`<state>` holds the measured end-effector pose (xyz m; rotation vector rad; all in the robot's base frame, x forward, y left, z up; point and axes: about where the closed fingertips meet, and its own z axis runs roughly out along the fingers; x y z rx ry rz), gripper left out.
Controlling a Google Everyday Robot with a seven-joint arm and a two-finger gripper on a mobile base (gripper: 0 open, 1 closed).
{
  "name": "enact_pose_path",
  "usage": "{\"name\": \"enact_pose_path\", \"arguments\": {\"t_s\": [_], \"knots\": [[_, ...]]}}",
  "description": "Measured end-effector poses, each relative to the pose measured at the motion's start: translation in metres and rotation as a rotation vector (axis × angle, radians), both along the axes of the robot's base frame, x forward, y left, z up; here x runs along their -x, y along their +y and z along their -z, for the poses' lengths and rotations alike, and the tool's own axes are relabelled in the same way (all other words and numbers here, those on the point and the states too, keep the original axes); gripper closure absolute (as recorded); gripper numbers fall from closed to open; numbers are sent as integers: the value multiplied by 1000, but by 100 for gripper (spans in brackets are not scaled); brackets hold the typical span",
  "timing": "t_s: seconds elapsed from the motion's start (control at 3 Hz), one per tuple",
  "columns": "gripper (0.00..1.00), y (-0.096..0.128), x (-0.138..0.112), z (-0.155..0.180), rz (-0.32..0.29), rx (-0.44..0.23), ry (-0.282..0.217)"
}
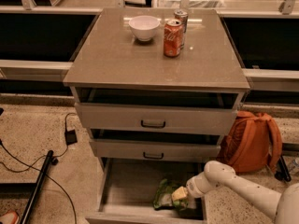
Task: Place green rice chip bag into bottom drawer
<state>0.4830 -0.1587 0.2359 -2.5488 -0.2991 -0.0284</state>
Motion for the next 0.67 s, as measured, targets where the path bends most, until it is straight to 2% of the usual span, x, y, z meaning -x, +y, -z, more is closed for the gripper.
{"name": "enact_pose_path", "arguments": {"t_s": [0.33, 0.67], "knots": [[0, 0, 0, 0, 0, 0, 0], [0, 0, 0, 0, 0, 0, 0]]}}
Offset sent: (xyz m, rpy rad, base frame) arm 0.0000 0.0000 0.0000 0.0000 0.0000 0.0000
